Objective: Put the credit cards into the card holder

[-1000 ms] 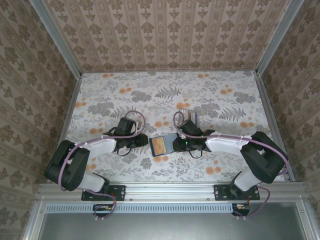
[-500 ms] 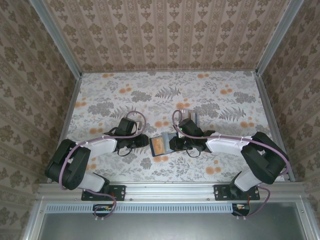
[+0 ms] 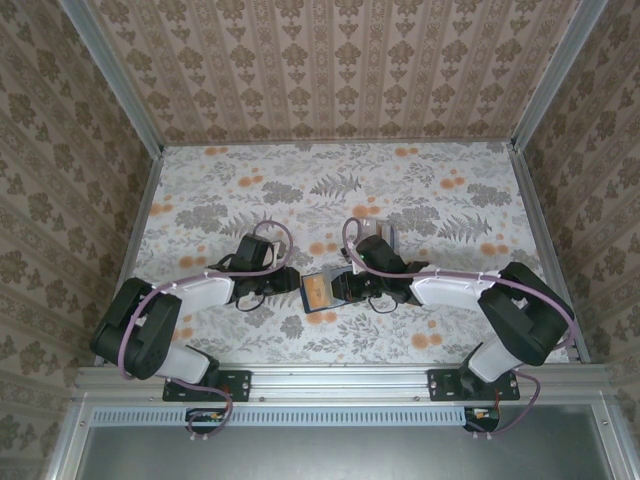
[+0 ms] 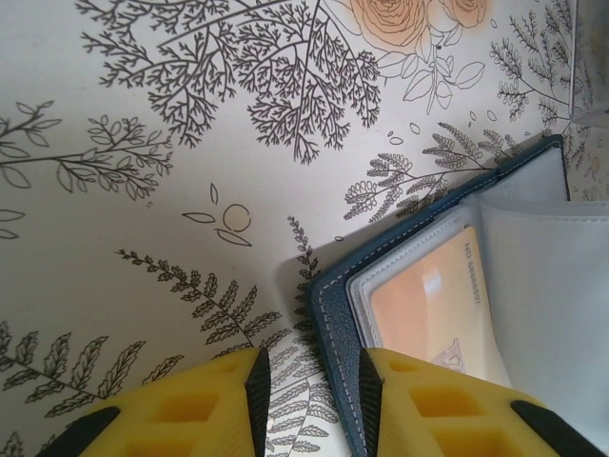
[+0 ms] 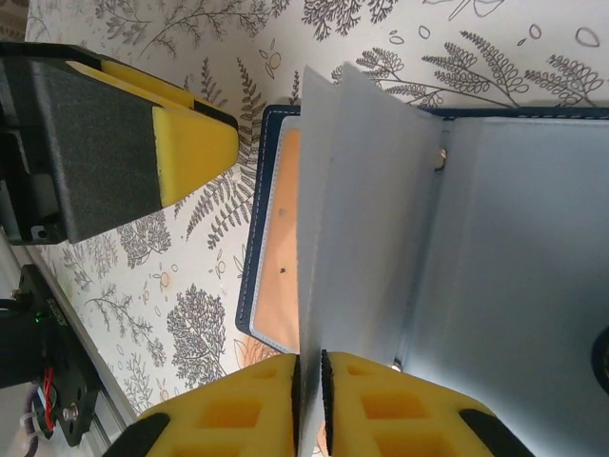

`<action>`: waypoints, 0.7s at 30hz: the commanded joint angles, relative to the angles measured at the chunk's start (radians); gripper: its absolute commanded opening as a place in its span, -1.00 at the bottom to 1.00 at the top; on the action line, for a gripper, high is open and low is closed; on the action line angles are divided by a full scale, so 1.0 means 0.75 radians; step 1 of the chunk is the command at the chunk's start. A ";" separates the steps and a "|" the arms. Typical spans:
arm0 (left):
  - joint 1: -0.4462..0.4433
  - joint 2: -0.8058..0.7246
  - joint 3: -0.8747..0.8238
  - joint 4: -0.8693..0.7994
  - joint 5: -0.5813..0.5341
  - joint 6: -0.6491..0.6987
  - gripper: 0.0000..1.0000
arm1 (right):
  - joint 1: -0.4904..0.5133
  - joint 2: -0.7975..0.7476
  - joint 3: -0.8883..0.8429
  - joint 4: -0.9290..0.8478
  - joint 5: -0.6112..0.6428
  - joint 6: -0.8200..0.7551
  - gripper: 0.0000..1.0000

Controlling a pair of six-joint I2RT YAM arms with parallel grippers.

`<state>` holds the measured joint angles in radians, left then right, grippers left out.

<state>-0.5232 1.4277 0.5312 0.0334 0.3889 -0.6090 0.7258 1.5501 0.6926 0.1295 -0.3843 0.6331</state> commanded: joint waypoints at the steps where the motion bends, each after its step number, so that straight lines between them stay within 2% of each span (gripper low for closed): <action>1: -0.004 0.029 0.035 0.029 0.029 -0.011 -0.34 | 0.008 0.040 -0.001 0.055 -0.060 0.014 -0.58; 5: -0.005 0.045 0.046 0.030 0.031 -0.013 -0.33 | 0.009 0.061 -0.001 0.066 -0.066 0.026 -0.56; 9: -0.002 0.057 0.063 0.043 0.042 -0.010 -0.32 | 0.007 0.063 -0.012 0.115 -0.109 0.010 -0.68; 14: 0.019 0.043 0.096 0.037 0.047 -0.033 -0.30 | 0.008 0.106 0.007 0.170 -0.175 0.007 -0.68; 21: 0.017 0.090 0.149 0.136 0.159 -0.104 -0.24 | 0.004 0.142 0.003 0.202 -0.190 0.021 -0.68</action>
<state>-0.5091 1.4670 0.6170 0.0750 0.4412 -0.6445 0.7258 1.6508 0.6914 0.2398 -0.4915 0.6430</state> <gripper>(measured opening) 0.376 0.161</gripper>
